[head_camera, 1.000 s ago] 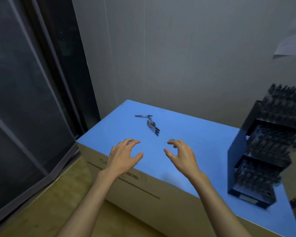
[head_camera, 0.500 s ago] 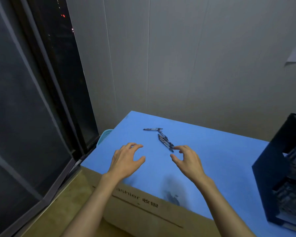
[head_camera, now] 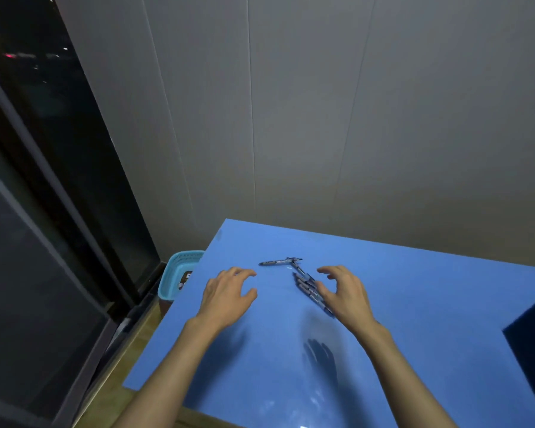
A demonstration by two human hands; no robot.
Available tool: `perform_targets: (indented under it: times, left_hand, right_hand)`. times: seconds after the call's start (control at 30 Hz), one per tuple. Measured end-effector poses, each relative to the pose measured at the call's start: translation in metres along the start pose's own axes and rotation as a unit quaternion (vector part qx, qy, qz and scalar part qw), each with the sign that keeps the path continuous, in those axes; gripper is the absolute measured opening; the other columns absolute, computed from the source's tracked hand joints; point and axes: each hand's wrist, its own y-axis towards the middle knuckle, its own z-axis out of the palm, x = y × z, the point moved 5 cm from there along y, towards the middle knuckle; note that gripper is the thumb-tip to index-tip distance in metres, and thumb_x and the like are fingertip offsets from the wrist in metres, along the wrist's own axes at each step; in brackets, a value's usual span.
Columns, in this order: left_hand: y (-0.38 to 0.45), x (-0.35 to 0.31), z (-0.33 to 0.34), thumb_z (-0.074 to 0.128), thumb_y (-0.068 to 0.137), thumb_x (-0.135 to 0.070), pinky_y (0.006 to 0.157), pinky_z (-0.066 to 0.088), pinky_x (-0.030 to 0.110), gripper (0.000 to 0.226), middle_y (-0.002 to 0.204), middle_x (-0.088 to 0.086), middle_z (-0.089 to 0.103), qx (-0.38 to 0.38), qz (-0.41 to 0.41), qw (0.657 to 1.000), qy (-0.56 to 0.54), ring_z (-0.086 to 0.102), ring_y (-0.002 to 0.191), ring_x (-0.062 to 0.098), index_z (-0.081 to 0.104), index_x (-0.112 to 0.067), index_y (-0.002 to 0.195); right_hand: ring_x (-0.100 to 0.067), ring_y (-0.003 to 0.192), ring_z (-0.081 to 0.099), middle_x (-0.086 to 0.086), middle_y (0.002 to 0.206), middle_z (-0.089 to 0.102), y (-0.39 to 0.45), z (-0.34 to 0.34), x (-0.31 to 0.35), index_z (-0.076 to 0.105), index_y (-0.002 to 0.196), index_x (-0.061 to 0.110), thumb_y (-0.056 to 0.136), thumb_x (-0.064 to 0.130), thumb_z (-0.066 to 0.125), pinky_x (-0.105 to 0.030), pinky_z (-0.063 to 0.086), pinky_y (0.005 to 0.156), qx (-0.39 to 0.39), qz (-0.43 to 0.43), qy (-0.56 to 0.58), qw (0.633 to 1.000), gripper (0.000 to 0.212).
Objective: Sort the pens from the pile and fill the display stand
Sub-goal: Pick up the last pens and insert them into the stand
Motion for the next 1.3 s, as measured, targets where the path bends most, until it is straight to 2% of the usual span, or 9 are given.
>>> perform_targets:
  times: [0.23,0.43,0.67,0.87,0.97,1.07,1.2,1.3]
  left_hand:
    - [0.065,0.021,0.044,0.052,0.098,-0.038,0.103,0.037,0.036,0.043,0.14,-0.005,0.055,0.064,0.009,0.998,0.001,0.051,0.13,0.021,0.052,-0.033,0.141]
    - [0.131,0.035,0.085,0.053,0.098,-0.03,0.097,0.04,0.039,0.038,0.129,0.001,0.059,0.084,0.034,0.996,-0.008,0.055,0.121,0.026,0.056,-0.027,0.136]
    - [0.191,0.042,0.136,0.056,0.098,-0.038,0.095,0.04,0.041,0.036,0.123,0.001,0.056,0.12,0.105,0.987,0.029,0.052,0.118,0.026,0.055,-0.028,0.132]
    - [0.225,0.055,0.15,0.059,0.099,-0.034,0.085,0.042,0.042,0.02,0.107,0.004,0.058,0.093,0.121,0.988,0.013,0.055,0.108,0.029,0.064,-0.023,0.115]
    - [0.233,0.05,0.148,0.058,0.1,-0.028,0.085,0.042,0.043,0.014,0.106,0.006,0.059,0.072,0.111,0.991,-0.016,0.055,0.107,0.032,0.065,-0.02,0.109]
    - [0.237,0.032,0.146,0.06,0.099,-0.024,0.085,0.041,0.043,0.011,0.106,0.005,0.059,0.055,0.138,0.988,-0.047,0.054,0.106,0.03,0.066,-0.02,0.107]
    - [0.243,0.004,0.152,0.06,0.099,-0.026,0.085,0.042,0.04,0.012,0.106,0.001,0.061,0.08,0.213,0.972,-0.055,0.055,0.104,0.027,0.067,-0.021,0.108]
    - [0.247,-0.004,0.161,0.059,0.1,-0.025,0.084,0.045,0.04,0.011,0.107,0.001,0.063,0.118,0.236,0.963,-0.055,0.055,0.105,0.028,0.067,-0.02,0.106]
  right_hand:
    - [-0.009,0.107,0.061,0.01,0.12,0.063,0.015,0.022,-0.028,0.066,0.12,0.026,0.092,0.031,0.065,-0.024,0.04,0.08,0.011,0.061,-0.02,0.998,0.028]
    - [-0.011,0.107,0.06,0.009,0.117,0.063,0.019,0.033,-0.048,0.067,0.119,0.023,0.092,0.027,0.066,-0.024,0.04,0.082,-0.005,0.13,-0.022,0.991,0.027]
    - [-0.011,0.104,0.062,0.009,0.112,0.064,0.014,0.04,-0.067,0.069,0.117,0.023,0.091,0.025,0.068,-0.021,0.039,0.082,-0.037,0.201,-0.037,0.978,0.026]
    - [-0.012,0.103,0.064,0.01,0.114,0.066,0.0,0.041,-0.082,0.07,0.114,0.025,0.091,0.027,0.067,-0.039,0.05,0.092,-0.046,0.236,-0.055,0.969,0.023]
    - [-0.013,0.102,0.064,0.007,0.114,0.066,-0.004,0.041,-0.083,0.07,0.115,0.022,0.092,0.024,0.068,-0.031,0.048,0.089,-0.056,0.25,-0.058,0.965,0.023]
    - [-0.015,0.102,0.065,0.005,0.114,0.067,-0.007,0.042,-0.083,0.07,0.115,0.019,0.092,0.022,0.068,-0.026,0.045,0.087,-0.061,0.26,-0.055,0.962,0.023]
    - [-0.014,0.102,0.065,0.005,0.114,0.067,-0.011,0.043,-0.083,0.07,0.115,0.02,0.092,0.023,0.066,-0.023,0.041,0.085,-0.06,0.27,-0.06,0.959,0.023]
    - [-0.014,0.101,0.063,0.007,0.112,0.066,-0.018,0.042,-0.085,0.07,0.115,0.021,0.093,0.023,0.066,-0.023,0.041,0.082,-0.062,0.275,-0.063,0.957,0.022]
